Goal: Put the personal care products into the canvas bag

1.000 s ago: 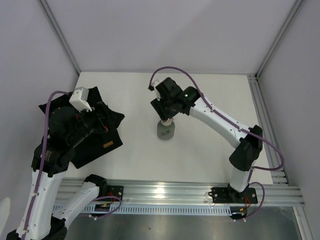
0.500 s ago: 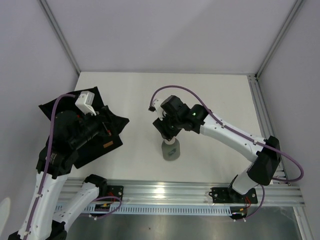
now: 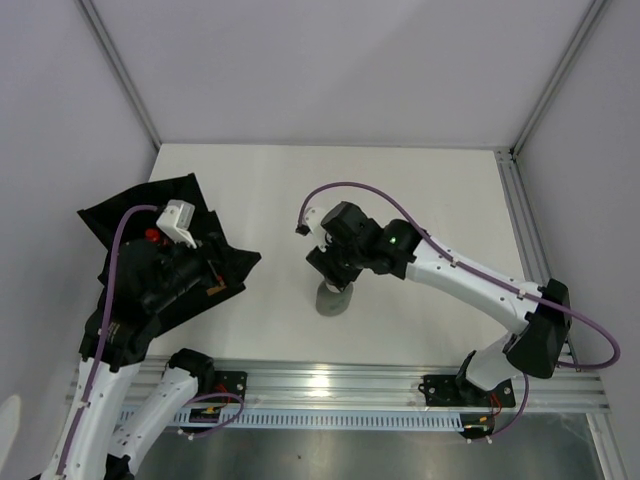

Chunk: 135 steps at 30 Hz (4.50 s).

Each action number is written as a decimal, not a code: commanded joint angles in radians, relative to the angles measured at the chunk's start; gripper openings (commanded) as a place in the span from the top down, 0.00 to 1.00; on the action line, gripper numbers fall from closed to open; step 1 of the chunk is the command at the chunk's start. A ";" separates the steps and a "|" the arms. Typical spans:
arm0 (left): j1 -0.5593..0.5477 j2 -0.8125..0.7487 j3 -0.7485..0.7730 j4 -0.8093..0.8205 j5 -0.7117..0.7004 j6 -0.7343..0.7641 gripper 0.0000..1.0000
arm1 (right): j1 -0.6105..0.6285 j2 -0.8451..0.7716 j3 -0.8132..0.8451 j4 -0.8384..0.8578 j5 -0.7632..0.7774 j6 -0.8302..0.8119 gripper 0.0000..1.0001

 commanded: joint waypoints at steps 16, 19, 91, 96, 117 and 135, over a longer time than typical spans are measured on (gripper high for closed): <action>-0.034 0.068 -0.098 0.158 0.200 0.151 0.01 | -0.105 -0.202 0.090 0.109 0.058 0.183 0.29; -0.053 0.103 -0.129 0.205 0.257 0.165 0.01 | -0.229 -0.292 0.136 0.124 0.056 0.250 0.26; -0.617 0.579 -0.063 0.560 -0.373 0.292 1.00 | -0.689 -0.506 0.196 0.026 -0.002 0.219 0.20; -0.616 0.529 0.064 0.427 -0.557 0.326 1.00 | -0.693 -0.489 0.187 0.070 -0.045 0.259 0.20; -0.382 0.483 0.631 0.131 -0.784 0.465 1.00 | -0.692 -0.397 0.198 0.143 -0.132 0.372 0.21; 0.077 0.577 0.843 0.162 -0.780 0.605 1.00 | -0.692 -0.360 0.208 0.135 -0.162 0.400 0.21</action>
